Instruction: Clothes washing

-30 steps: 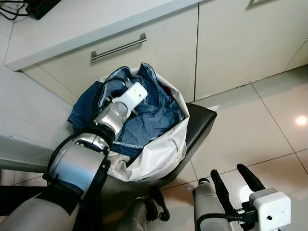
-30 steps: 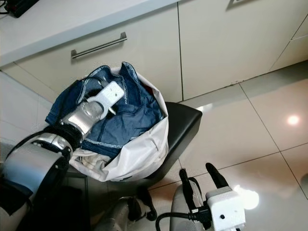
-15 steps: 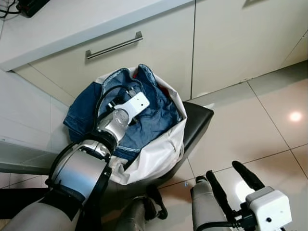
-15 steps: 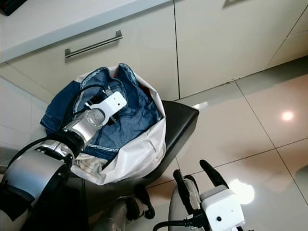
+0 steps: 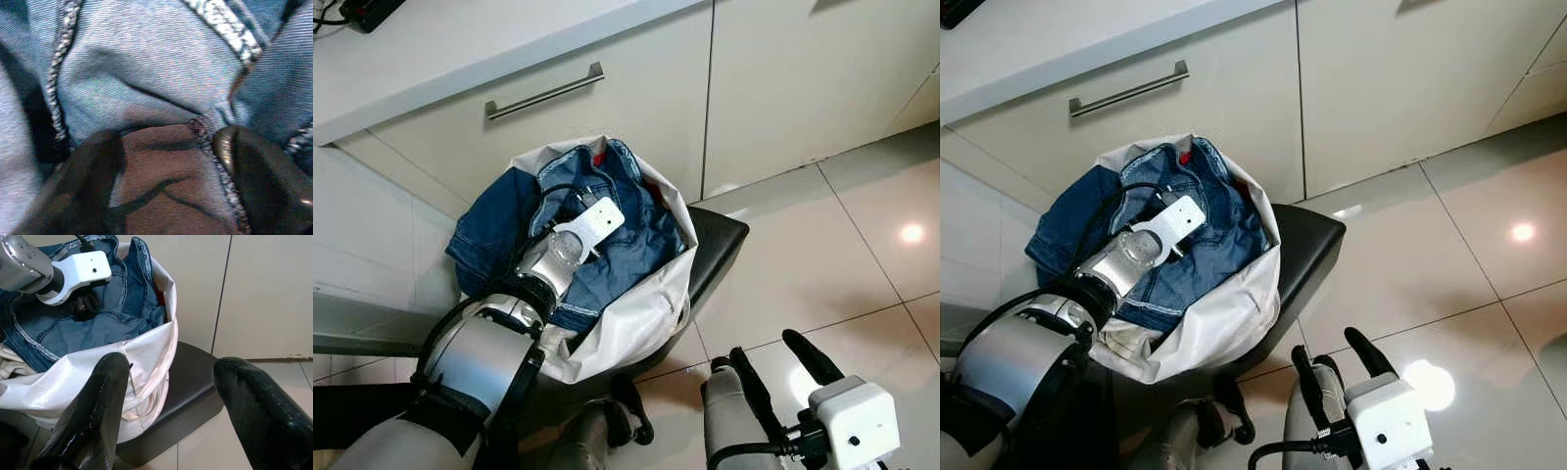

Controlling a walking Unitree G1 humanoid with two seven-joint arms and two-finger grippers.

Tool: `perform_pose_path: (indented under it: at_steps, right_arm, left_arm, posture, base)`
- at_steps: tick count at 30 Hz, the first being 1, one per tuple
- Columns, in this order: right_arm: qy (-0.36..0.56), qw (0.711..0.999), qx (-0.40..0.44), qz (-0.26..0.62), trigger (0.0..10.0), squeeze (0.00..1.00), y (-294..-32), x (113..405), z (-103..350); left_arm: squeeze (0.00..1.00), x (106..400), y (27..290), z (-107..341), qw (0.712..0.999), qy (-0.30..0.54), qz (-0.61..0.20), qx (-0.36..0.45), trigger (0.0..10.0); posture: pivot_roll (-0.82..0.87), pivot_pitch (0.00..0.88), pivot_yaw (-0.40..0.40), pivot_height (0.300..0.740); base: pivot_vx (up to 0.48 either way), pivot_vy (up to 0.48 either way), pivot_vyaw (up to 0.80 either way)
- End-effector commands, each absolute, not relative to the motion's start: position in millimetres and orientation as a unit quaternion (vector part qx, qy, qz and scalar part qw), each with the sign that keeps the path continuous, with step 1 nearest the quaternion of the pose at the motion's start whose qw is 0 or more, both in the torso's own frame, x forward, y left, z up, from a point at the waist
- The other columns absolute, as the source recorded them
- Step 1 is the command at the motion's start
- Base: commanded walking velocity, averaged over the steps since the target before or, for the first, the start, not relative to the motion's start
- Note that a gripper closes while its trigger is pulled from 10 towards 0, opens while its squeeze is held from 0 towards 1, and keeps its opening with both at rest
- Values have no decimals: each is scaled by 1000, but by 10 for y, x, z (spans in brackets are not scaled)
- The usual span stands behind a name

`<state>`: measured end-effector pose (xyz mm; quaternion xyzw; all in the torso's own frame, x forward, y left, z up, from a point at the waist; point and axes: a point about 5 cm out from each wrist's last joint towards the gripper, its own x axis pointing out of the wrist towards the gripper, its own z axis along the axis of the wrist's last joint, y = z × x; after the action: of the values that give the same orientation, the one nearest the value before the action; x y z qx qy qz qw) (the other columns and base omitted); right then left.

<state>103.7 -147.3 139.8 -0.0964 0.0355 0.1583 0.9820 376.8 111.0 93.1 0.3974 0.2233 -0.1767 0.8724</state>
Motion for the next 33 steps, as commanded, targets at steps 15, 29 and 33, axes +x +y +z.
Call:
perform_pose_path:
  at_steps: [15,29,33]
  right_arm:
    - [57,984,-82,149,10000,0,-1452,1010,1333]
    - [65,985,-82,138,10000,0,-1486,1038,1256]
    - [63,985,-80,139,10000,0,-1475,1069,1229]
  left_arm:
    - [0,3505,908,561,861,272,-265,338,0]
    - [0,3572,800,686,915,257,-242,195,0]
    - [0,3617,829,751,933,245,-223,138,0]
  posture:
    - [-562,390,228,740]
    - [-553,354,231,740]
    - [-541,345,233,740]
  base:
    - [0,0,0]
    - [0,0,0]
    - [0,0,0]
